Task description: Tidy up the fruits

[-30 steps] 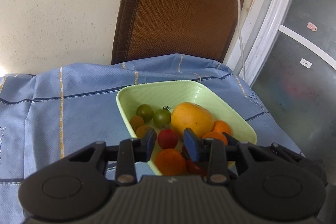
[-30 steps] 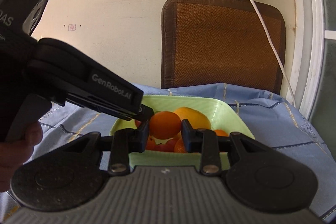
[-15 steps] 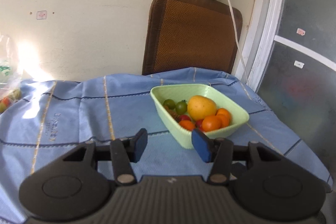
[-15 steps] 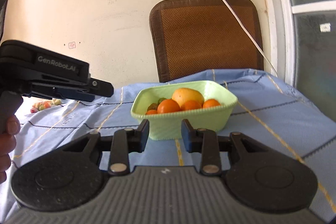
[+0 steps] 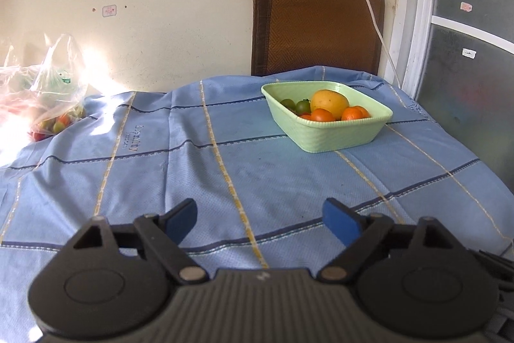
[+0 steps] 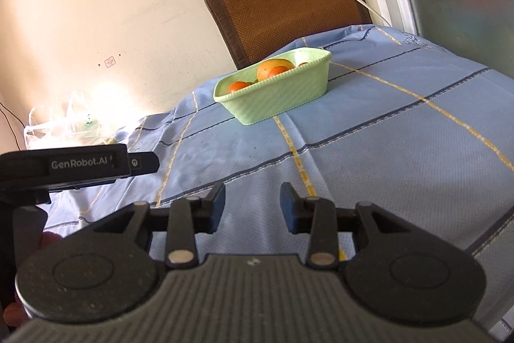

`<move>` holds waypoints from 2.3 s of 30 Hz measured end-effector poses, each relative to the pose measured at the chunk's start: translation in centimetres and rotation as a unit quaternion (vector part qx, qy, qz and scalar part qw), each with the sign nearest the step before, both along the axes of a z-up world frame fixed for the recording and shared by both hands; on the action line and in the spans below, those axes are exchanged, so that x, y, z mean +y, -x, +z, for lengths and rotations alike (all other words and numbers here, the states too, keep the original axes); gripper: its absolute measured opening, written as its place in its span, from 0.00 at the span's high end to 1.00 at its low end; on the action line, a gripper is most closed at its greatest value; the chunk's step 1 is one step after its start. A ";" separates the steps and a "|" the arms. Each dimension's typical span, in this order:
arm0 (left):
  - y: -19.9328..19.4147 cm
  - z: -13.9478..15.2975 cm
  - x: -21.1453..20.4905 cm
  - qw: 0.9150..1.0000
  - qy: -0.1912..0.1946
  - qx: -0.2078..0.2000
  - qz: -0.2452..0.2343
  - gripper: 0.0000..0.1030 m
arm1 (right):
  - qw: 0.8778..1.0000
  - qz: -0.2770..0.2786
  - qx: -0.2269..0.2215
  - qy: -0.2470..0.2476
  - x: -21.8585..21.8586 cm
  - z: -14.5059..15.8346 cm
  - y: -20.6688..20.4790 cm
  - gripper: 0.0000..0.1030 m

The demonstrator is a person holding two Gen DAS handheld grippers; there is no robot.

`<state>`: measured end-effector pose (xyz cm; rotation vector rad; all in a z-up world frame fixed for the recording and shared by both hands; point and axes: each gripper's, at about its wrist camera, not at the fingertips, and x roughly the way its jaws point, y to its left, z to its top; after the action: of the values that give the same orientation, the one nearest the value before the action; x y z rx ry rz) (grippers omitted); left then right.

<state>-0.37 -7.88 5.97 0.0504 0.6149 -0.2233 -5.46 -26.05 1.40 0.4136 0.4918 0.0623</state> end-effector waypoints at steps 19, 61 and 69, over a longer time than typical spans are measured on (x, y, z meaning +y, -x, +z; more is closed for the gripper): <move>2.2 -1.1 1.0 0.999 -0.027 0.014 0.012 0.00 | 1.000 0.010 0.016 -0.007 1.1 -0.3 1.2 0.56; 2.0 -3.5 0.5 0.996 -0.076 0.046 0.018 0.00 | 0.999 -0.006 0.030 -0.031 0.3 -1.1 1.0 0.49; 2.2 -3.4 0.4 0.996 -0.080 0.047 0.014 0.00 | 0.999 -0.009 0.030 -0.034 0.0 -1.0 1.0 0.48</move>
<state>-2.58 -7.48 2.53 0.1873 0.7271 -0.1496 -6.41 -26.00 0.36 0.4880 0.5461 0.0496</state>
